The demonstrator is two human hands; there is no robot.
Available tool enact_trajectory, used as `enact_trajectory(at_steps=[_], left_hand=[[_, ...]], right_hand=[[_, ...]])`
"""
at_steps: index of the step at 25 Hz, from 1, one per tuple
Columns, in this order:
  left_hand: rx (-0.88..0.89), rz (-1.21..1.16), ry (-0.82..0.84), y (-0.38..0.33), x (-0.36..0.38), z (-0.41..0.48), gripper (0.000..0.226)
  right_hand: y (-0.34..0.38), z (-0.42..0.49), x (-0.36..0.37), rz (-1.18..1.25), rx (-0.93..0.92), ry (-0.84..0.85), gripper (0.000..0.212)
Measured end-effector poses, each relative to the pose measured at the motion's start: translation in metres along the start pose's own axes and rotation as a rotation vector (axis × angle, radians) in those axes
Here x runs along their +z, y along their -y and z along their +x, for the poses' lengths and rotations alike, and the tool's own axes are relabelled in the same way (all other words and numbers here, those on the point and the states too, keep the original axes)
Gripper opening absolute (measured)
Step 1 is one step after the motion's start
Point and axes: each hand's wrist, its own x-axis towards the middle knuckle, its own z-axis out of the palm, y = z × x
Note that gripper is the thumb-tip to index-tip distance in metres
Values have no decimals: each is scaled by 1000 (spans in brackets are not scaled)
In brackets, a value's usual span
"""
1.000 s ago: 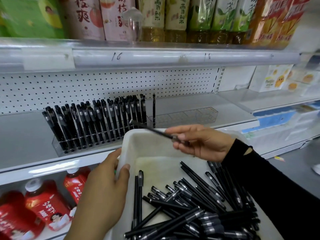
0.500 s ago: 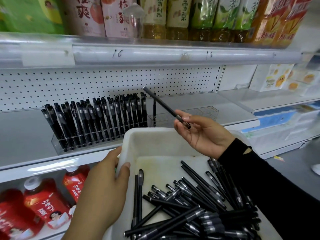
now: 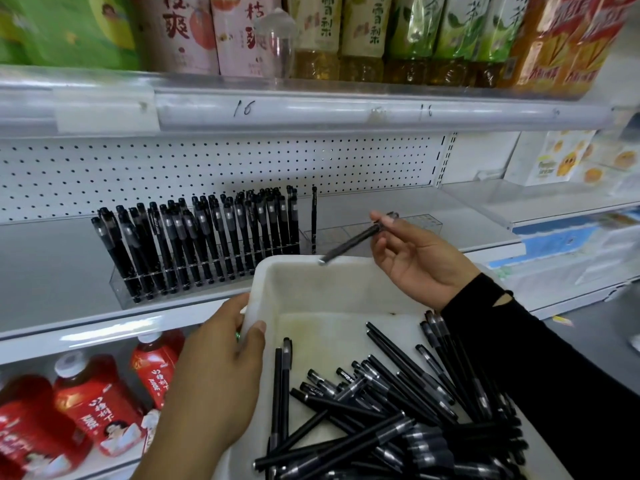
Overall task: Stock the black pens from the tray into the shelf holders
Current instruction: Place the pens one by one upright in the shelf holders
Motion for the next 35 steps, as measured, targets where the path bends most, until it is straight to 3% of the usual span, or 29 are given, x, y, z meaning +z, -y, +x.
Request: enact_trajectory(at_steps=[3,11,15,20,23,27,31,35], left_hand=[[6,-3,9,0,2,5,31],[25,49,23,0,9,26,29],[54,83,38,1,11,26,35],[64,70,40,1,13,25,38],[54,46,50,1,13,24,40],[59,35,56,1,14,24,40],[60,33,59,3,16,26,40],[60,29,59,2,17,25,38]], right_hand=[[14,8,-3,-61,-76,-37,11],[32,55,17,-379,-375,-186,8],[23,90,26,-633,-512,-295,14],[3,119,27,-1027,-641,-254,34],[-6,130,21,-1146,-664,-245,38],[-15,148,16,-1351,-647,-242,14],[-19,157,26,-1755,-482,-245,20],[-17,158,30,-1796,-396,-276,23]])
